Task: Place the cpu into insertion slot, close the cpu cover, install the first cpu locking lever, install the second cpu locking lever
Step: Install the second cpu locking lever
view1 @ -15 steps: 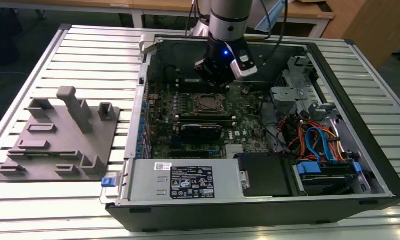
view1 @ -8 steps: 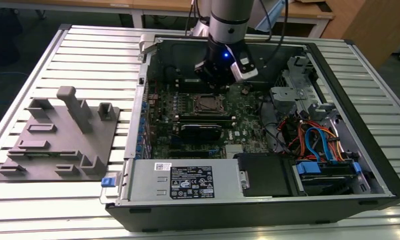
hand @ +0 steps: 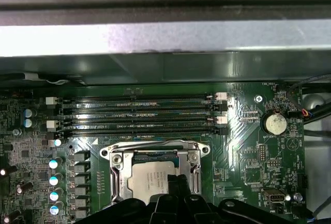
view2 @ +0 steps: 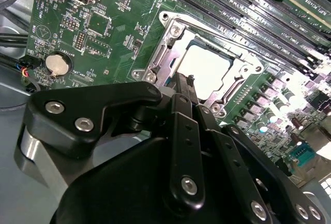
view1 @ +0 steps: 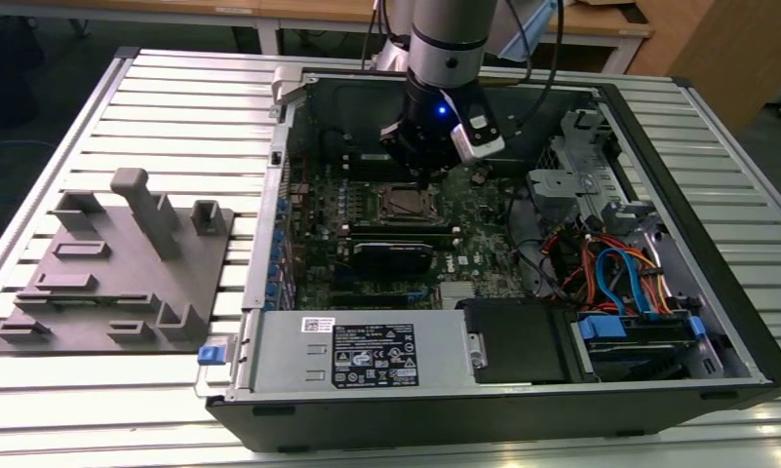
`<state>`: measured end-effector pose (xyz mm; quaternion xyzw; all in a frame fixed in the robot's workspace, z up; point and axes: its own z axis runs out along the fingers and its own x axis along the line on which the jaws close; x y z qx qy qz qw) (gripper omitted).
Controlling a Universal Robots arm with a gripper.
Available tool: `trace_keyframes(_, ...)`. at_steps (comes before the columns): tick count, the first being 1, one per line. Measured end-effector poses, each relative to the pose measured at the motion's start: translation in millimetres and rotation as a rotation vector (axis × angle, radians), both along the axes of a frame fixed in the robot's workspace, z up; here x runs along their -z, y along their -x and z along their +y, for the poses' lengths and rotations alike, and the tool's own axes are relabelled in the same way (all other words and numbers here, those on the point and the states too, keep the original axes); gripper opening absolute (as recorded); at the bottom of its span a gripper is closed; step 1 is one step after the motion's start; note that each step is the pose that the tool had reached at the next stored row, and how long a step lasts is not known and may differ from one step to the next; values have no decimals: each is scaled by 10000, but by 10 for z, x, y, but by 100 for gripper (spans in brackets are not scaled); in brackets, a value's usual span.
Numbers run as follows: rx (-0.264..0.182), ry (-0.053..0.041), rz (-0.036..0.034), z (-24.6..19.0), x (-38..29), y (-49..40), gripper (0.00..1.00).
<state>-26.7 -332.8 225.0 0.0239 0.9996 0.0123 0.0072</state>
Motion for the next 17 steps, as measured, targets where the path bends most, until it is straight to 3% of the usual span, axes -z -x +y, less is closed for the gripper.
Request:
trace_keyframes(11,0,0,-1,0,0,0,10)
trace_keyframes(12,-2,0,0,-23,1,0,10)
trace_keyframes(17,-1,0,0,-40,1,0,10)
